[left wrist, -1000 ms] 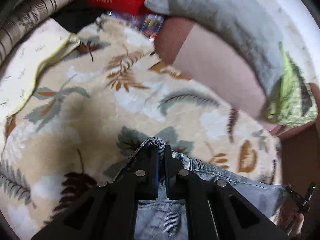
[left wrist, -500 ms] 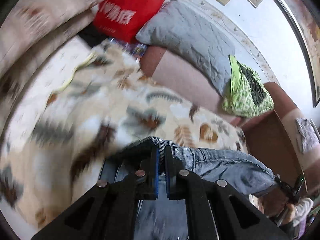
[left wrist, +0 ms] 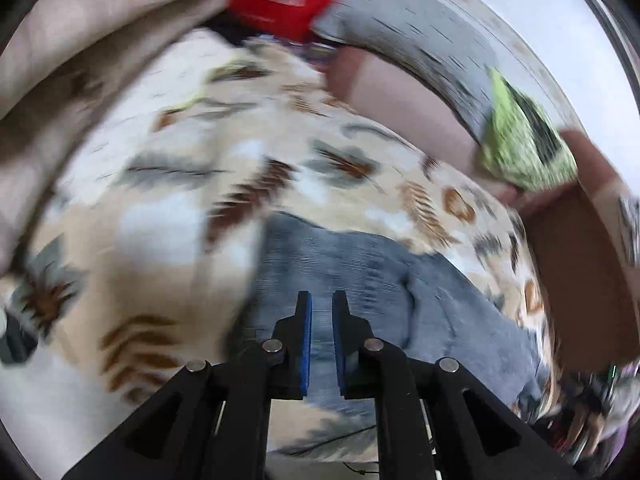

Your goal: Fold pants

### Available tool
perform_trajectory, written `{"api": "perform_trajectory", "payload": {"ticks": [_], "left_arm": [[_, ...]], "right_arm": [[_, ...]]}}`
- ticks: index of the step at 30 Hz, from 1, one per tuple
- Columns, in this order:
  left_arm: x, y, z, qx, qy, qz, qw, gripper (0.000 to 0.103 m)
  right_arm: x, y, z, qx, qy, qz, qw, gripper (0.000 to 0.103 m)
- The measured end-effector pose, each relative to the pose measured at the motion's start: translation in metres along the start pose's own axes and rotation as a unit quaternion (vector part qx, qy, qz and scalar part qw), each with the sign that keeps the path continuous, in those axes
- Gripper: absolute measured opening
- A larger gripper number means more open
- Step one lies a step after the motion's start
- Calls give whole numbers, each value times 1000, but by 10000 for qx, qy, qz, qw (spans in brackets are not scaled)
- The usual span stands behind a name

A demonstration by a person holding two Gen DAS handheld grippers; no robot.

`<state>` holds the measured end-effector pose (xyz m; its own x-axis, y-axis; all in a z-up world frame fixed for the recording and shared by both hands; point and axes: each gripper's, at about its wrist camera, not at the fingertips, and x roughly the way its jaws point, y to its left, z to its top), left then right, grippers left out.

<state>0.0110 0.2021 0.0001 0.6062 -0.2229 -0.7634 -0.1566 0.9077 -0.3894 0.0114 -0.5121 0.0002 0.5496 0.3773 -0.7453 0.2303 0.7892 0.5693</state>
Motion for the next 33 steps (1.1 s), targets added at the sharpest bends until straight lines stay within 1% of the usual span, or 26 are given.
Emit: {"api": "perform_trajectory", "payload": {"ticks": [2, 4, 5, 6, 7, 8, 9, 11, 13, 14, 15, 17, 18, 19, 20, 22, 23, 25, 27, 28, 29, 30, 31, 32, 33], "left_arm": [[31, -25, -7, 289, 269, 8, 9992, 9], [57, -33, -15, 453, 481, 182, 9976, 9], [69, -34, -19, 527, 584, 273, 9965, 9], [79, -32, -25, 588, 689, 377, 9952, 9], [86, -28, -30, 595, 715, 438, 9947, 9], [88, -23, -34, 578, 665, 389, 9953, 10], [88, -21, -35, 596, 597, 346, 9958, 10], [88, -18, -34, 657, 573, 361, 9955, 10], [88, -15, -35, 706, 564, 344, 9953, 10], [88, -15, -35, 740, 529, 361, 9952, 10], [86, -15, -34, 764, 502, 386, 9951, 10], [88, -16, -34, 833, 432, 492, 9944, 10], [89, -15, -34, 833, 416, 519, 9943, 10], [89, -15, -34, 811, 409, 524, 9945, 10], [89, -15, -33, 802, 406, 525, 9946, 10], [88, -16, -33, 824, 399, 544, 9943, 10], [86, -17, -33, 855, 380, 559, 9940, 10], [84, -19, -32, 877, 374, 603, 9936, 10], [78, -22, -29, 821, 312, 675, 9939, 10], [71, -26, -27, 748, 159, 678, 9948, 11], [65, -30, -25, 725, 20, 674, 9951, 16], [61, -33, -24, 726, -88, 645, 9952, 20], [53, -40, -24, 728, -312, 561, 9953, 30], [50, -44, -24, 730, -416, 529, 9951, 44], [48, -49, -25, 759, -501, 501, 9946, 49]], "right_arm": [[27, 8, 13, 14, 362, -257, 9990, 62], [47, 7, 17, 216, 647, -382, 9969, 62], [55, 8, 17, 201, 775, -435, 9958, 58], [64, 12, 17, 103, 869, -562, 9946, 43], [72, 16, 17, -48, 1000, -804, 9917, 31], [76, 19, 17, -155, 1056, -932, 9899, 16], [77, 23, 18, -285, 1046, -1056, 9885, 15], [69, 41, 24, -730, 840, -1368, 9843, 14], [54, 63, 40, -1079, 457, -1552, 9809, 13], [45, 75, 49, -1248, 223, -1617, 9787, 13], [37, 88, 60, -1412, 1, -1592, 9771, 13], [35, 98, 68, -1585, -230, -1663, 9730, 13], [44, 95, 70, -1613, -295, -1764, 9706, 14], [59, 89, 69, -1621, -256, -1898, 9680, 16], [77, 75, 67, -1600, -57, -2030, 9660, 22], [106, 44, 60, -1288, 620, -2393, 9604, 24], [107, 37, 56, -1189, 601, -2392, 9618, 24], [86, 37, 47, -1128, 301, -2257, 9672, 35], [59, 47, 39, -1108, 30, -2100, 9714, 54], [41, 55, 33, -1097, -136, -1824, 9770, 58], [33, 61, 27, -1120, -185, -1573, 9810, 63], [28, 66, 22, -1148, -179, -1342, 9841, 66], [26, 67, 14, -1126, -115, -1038, 9881, 67], [29, 63, 8, -1020, 15, -864, 9910, 68], [37, 53, 1, -856, 223, -774, 9931, 68]]}}
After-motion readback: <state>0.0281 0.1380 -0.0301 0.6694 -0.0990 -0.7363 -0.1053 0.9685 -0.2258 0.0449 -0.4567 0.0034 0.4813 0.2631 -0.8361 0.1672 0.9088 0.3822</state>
